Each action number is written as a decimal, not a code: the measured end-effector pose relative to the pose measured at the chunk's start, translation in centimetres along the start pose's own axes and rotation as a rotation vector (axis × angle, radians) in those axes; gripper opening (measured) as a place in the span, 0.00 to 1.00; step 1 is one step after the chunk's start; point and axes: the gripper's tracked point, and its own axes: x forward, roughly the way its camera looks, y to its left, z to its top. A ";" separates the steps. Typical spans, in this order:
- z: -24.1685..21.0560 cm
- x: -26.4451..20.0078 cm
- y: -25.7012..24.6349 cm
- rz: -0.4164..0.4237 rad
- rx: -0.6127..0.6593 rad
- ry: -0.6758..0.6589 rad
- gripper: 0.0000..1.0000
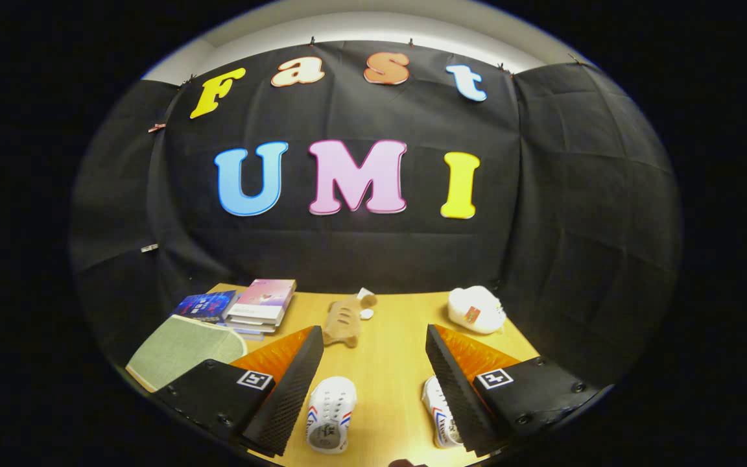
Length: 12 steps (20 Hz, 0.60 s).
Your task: Open the storage box then place both shoes into the box .Put the left shoe in first, then the right shoe, with the right side of both shoes facing outward in a uniform manner.
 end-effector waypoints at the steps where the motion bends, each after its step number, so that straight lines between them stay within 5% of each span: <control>1: -0.8 0.0 0.7 0.036 0.021 0.033 0.98; 12: -9.9 0.5 11.9 0.507 0.274 0.378 0.98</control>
